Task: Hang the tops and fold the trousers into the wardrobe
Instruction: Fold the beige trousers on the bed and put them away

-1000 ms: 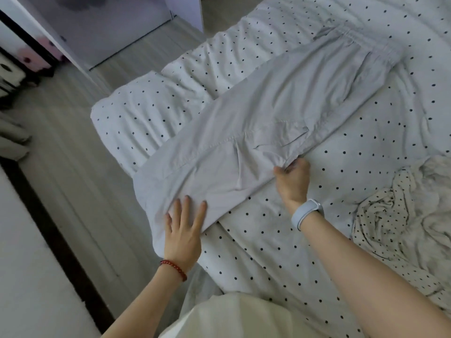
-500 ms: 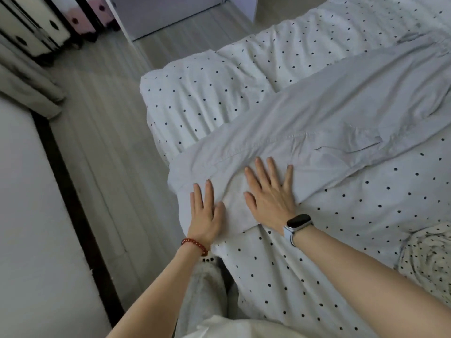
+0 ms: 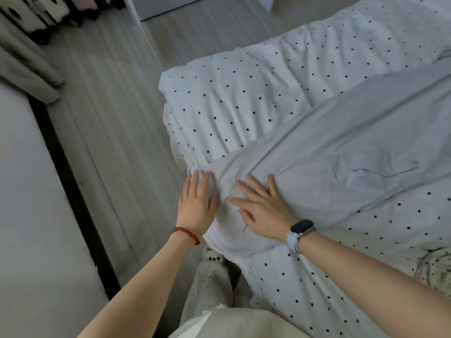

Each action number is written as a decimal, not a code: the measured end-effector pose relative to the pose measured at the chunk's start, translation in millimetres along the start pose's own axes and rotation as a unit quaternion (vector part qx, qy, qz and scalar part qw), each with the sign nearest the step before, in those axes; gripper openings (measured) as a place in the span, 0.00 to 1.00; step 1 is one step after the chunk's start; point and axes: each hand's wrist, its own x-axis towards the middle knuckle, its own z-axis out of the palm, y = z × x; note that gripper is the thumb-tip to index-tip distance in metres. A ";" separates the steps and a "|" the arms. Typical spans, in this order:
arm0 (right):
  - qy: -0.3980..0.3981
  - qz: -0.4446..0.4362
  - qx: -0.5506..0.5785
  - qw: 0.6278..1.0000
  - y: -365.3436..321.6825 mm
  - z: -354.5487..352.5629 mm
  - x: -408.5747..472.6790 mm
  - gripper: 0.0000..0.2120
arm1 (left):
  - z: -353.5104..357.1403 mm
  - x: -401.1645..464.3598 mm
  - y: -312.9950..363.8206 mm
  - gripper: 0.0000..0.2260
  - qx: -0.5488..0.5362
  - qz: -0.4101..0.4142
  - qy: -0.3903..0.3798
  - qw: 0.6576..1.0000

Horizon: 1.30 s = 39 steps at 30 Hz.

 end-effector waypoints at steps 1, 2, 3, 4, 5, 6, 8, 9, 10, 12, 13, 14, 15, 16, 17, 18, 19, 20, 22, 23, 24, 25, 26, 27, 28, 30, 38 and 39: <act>0.064 0.010 0.070 0.995 6.6 -11.4 1.8 0.18 | -1.2 6.1 7.5 0.26 0.005 0.050 0.011 0.999; 0.142 0.050 0.117 0.982 20.1 -23.5 6.0 0.16 | -0.5 10.5 13.8 0.26 0.025 0.105 0.008 0.994; 0.204 0.098 0.132 0.965 38.8 -36.6 10.2 0.15 | 2.4 12.0 16.5 0.25 0.064 0.163 -0.001 0.985; 0.233 0.158 0.086 0.956 65.6 -51.8 16.6 0.16 | 5.8 18.1 19.4 0.23 0.115 0.219 -0.015 0.969; 0.225 0.217 0.042 0.949 90.3 -62.9 19.5 0.17 | 7.9 20.8 19.6 0.22 0.160 0.251 -0.028 0.954; 0.170 0.281 0.013 0.945 111.4 -69.8 22.8 0.20 | 7.7 24.9 20.4 0.20 0.189 0.250 -0.028 0.949; 0.034 0.363 -0.005 0.931 129.2 -70.3 25.3 0.27 | 2.9 35.8 31.7 0.16 0.179 0.204 0.009 0.962; -0.032 0.353 -0.011 0.935 128.5 -63.2 22.7 0.29 | -0.2 42.7 42.7 0.14 0.167 0.184 0.033 0.968; -0.064 0.298 0.001 0.952 123.3 -55.1 17.1 0.30 | -2.5 49.8 55.3 0.13 0.160 0.173 0.063 0.970; -0.022 0.169 0.039 0.985 122.4 -56.4 2.1 0.26 | -7.2 66.5 89.5 0.14 0.153 0.207 0.099 0.961; 0.030 0.140 0.076 0.987 134.1 -62.6 -6.3 0.22 | -6.1 75.8 111.3 0.16 0.155 0.241 0.086 0.954; 0.075 0.146 0.086 0.983 151.0 -70.3 -14.8 0.19 | -2.5 83.0 130.5 0.19 0.168 0.279 0.064 0.943; 0.094 0.181 0.070 0.976 175.2 -78.8 -22.5 0.19 | 3.7 92.4 148.6 0.21 0.193 0.319 0.044 0.927; 0.083 0.242 0.032 0.966 199.7 -86.4 -29.9 0.20 | 9.2 99.7 160.2 0.22 0.223 0.346 0.018 0.911; 0.065 0.301 -0.003 0.951 223.3 -88.7 -40.3 0.21 | 13.3 106.6 169.2 0.21 0.250 0.354 0.002 0.901; 0.034 0.331 -0.037 0.942 240.2 -86.5 -52.9 0.23 | 16.2 113.9 173.1 0.19 0.267 0.342 -0.004 0.901; 0.005 0.322 -0.056 0.945 256.3 -82.9 -71.8 0.24 | 20.3 121.0 183.4 0.17 0.277 0.317 -0.004 0.907; -0.020 0.296 -0.050 0.954 263.1 -78.3 -89.2 0.25 | 20.3 124.4 191.0 0.16 0.276 0.284 -0.007 0.918; 0.009 0.253 -0.023 0.967 266.3 -80.6 -107.3 0.29 | 17.6 132.4 212.7 0.17 0.255 0.258 -0.004 0.932; 0.038 0.255 -0.027 0.966 269.4 -90.4 -107.5 0.28 | 21.2 138.8 229.8 0.17 0.248 0.278 0.007 0.928; 0.064 0.273 -0.044 0.959 279.7 -101.0 -104.4 0.25 | 27.5 147.0 253.4 0.18 0.240 0.311 0.008 0.919; 0.082 0.312 -0.058 0.945 292.5 -106.5 -99.3 0.22 | 37.5 155.1 275.2 0.19 0.233 0.347 0.002 0.908; 0.075 0.364 -0.056 0.927 309.1 -111.2 -96.0 0.22 | 50.7 165.0 297.6 0.20 0.234 0.380 -0.007 0.895; 0.061 0.411 -0.043 0.909 326.8 -114.7 -96.3 0.22 | 65.4 175.4 317.5 0.20 0.241 0.397 -0.022 0.886; 0.041 0.440 -0.022 0.897 344.6 -114.6 -100.2 0.23 | 81.5 186.7 333.8 0.21 0.250 0.403 -0.034 0.880; 0.021 0.433 -0.016 0.901 372.1 -105.7 -109.4 0.24 | 103.7 205.8 351.9 0.23 0.263 0.372 -0.049 0.889; 0.192 0.543 0.091 0.813 489.7 -137.5 -109.9 0.28 | 140.0 259.4 458.6 0.25 0.216 0.456 -0.009 0.864; 0.221 0.554 0.138 0.791 504.7 -144.1 -106.2 0.27 | 141.7 264.4 471.4 0.25 0.231 0.472 -0.017 0.850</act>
